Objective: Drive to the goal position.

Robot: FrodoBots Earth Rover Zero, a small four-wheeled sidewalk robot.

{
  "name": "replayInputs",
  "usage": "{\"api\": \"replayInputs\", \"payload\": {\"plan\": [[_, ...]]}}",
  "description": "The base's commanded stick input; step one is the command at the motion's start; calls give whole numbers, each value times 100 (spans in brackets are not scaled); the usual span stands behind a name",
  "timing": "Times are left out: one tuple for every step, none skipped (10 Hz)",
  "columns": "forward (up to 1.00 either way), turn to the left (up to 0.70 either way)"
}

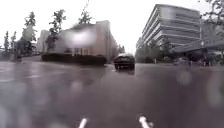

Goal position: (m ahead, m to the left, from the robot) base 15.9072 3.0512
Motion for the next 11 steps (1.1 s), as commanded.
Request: {"api": "replayInputs", "payload": {"plan": [[70,0],[70,0],[70,0],[70,0],[70,0],[70,0],[70,0],[70,14],[70,14],[70,5],[70,0]]}}
